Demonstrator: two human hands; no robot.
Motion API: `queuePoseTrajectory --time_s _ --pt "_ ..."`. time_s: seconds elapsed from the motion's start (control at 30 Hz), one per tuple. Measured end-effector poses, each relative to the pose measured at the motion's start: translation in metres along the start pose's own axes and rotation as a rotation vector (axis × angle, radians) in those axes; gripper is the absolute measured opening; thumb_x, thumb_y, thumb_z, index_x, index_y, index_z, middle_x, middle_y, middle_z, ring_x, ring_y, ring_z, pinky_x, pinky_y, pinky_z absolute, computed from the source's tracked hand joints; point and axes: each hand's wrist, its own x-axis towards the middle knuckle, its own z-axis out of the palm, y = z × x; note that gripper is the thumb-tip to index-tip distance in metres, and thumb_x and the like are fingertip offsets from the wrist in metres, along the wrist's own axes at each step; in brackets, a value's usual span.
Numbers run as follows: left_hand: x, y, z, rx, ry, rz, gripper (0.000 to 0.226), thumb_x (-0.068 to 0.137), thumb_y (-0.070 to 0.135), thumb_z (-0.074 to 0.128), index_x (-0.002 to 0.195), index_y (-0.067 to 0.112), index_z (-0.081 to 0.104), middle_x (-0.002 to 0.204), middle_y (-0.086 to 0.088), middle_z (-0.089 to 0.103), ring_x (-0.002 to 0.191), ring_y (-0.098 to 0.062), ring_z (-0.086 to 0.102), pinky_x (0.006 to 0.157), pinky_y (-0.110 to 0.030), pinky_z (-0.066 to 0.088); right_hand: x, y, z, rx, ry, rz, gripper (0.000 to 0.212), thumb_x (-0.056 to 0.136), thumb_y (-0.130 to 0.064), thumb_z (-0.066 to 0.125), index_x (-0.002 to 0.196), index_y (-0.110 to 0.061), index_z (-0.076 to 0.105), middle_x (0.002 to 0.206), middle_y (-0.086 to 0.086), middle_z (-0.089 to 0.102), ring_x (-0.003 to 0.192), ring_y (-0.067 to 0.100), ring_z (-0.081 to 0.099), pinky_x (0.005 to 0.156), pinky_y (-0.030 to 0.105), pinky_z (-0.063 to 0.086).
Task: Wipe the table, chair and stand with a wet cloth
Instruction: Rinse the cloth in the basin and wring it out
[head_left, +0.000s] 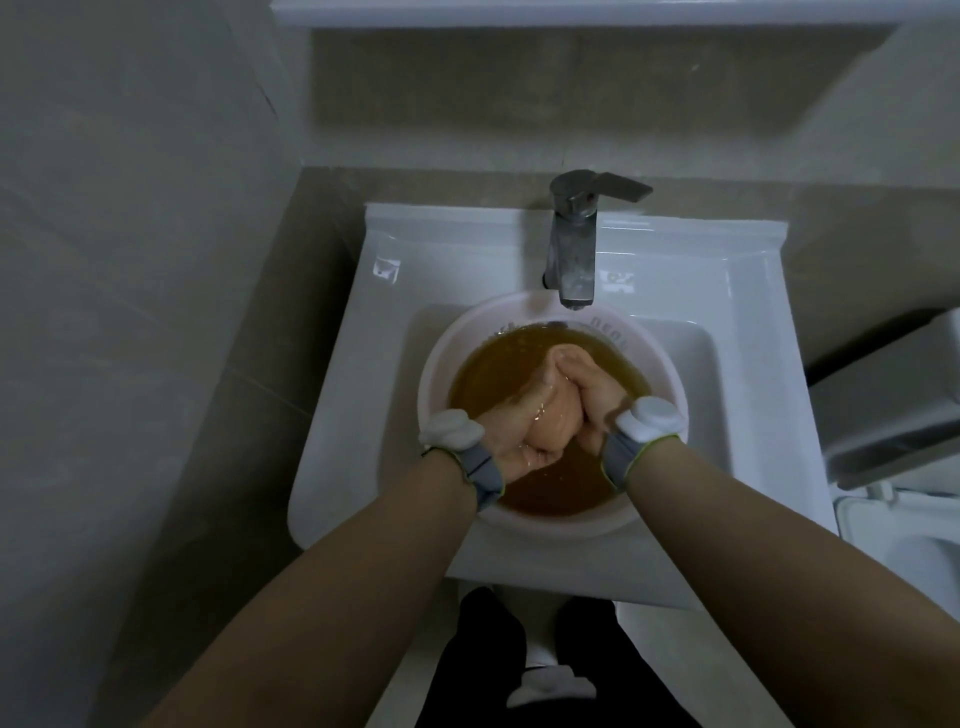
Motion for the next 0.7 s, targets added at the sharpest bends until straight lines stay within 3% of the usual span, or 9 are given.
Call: queuePoseTrajectory --time_s 0.07,0.17,0.23,0.3,0.37,0.47,0.53,0.6,0.7 --pt "0.001 0.0 -0.002 0.196 -0.02 0.049 0.04 0.086 0.043 0.06 0.12 0.022 0.054 0.102 -0.003 0.063 0.085 -0.016 0.056 0.064 -0.027 0.046 0.007 -0.003 -0.003 -0.184 0.018 -0.049 0.012 0.077 -0.017 0.065 0.086 -0.009 0.063 0.087 0.012 0.061 0.09 0.03 0.061 0.083 0.042 0.049" --pt "0.001 0.006 -0.003 0.56 -0.032 0.206 0.043 0.082 0.032 0.069 0.119 0.014 0.058 0.113 -0.008 0.064 0.101 -0.021 0.06 0.083 -0.036 0.051 0.01 -0.011 -0.002 -0.372 0.012 -0.048 0.017 0.081 -0.005 0.063 0.098 -0.001 0.063 0.095 0.014 0.063 0.091 0.027 0.062 0.084 0.036 0.05" --pt "0.0 0.01 0.0 0.885 -0.014 0.386 0.04 0.083 0.023 0.068 0.117 0.007 0.059 0.109 0.002 0.06 0.099 -0.011 0.054 0.086 -0.013 0.043 0.012 -0.019 0.007 -0.574 0.013 -0.056 0.016 0.086 -0.004 0.059 0.1 0.001 0.064 0.106 0.015 0.063 0.1 0.027 0.061 0.092 0.036 0.047" --pt "0.002 0.01 0.007 1.114 0.091 0.503 0.045 0.083 0.02 0.067 0.124 0.009 0.053 0.116 0.0 0.056 0.099 -0.01 0.051 0.07 0.004 0.033 0.016 -0.021 0.009 -0.776 0.04 -0.032 0.027 0.09 -0.004 0.055 0.115 0.005 0.058 0.114 0.016 0.058 0.112 0.027 0.055 0.095 0.031 0.042" --pt "0.01 0.008 0.007 1.223 0.191 0.473 0.054 0.082 0.026 0.069 0.128 0.008 0.048 0.124 -0.009 0.056 0.11 -0.023 0.055 0.083 -0.012 0.044 0.023 -0.019 0.009 -0.885 0.07 -0.052 0.025 0.091 -0.007 0.055 0.114 0.002 0.06 0.101 0.006 0.055 0.102 0.021 0.052 0.082 0.026 0.042" --pt "0.02 0.003 0.004 1.384 0.263 0.364 0.056 0.08 0.03 0.069 0.125 0.004 0.048 0.119 -0.014 0.057 0.11 -0.03 0.056 0.087 -0.034 0.047 0.019 -0.019 0.011 -0.974 0.084 -0.056 0.019 0.092 -0.013 0.052 0.076 -0.013 0.061 0.079 -0.004 0.055 0.092 0.021 0.055 0.065 0.018 0.038" --pt "0.023 0.003 0.0 1.396 0.278 0.406 0.046 0.081 0.031 0.065 0.118 0.006 0.052 0.108 -0.012 0.061 0.101 -0.029 0.06 0.071 -0.031 0.046 0.014 -0.021 0.015 -0.946 0.062 0.006 0.019 0.095 -0.014 0.045 0.102 -0.012 0.063 0.108 0.002 0.059 0.107 0.023 0.053 0.079 0.016 0.037" --pt "0.022 0.0 -0.004 1.337 0.254 0.448 0.043 0.086 0.034 0.059 0.121 0.01 0.052 0.106 -0.009 0.061 0.098 -0.026 0.06 0.071 -0.029 0.044 0.016 -0.02 0.013 -0.775 0.158 0.049 0.031 0.097 -0.014 0.043 0.126 -0.004 0.05 0.133 0.012 0.049 0.122 0.027 0.047 0.094 0.024 0.038" --pt "0.016 0.001 -0.009 1.058 0.194 0.313 0.028 0.089 0.036 0.056 0.105 0.013 0.061 0.098 -0.008 0.063 0.092 -0.025 0.059 0.082 -0.033 0.048 0.011 -0.016 0.008 -0.534 0.001 0.103 0.025 0.094 -0.019 0.054 0.116 -0.008 0.054 0.121 0.014 0.057 0.104 0.023 0.056 0.085 0.032 0.047"
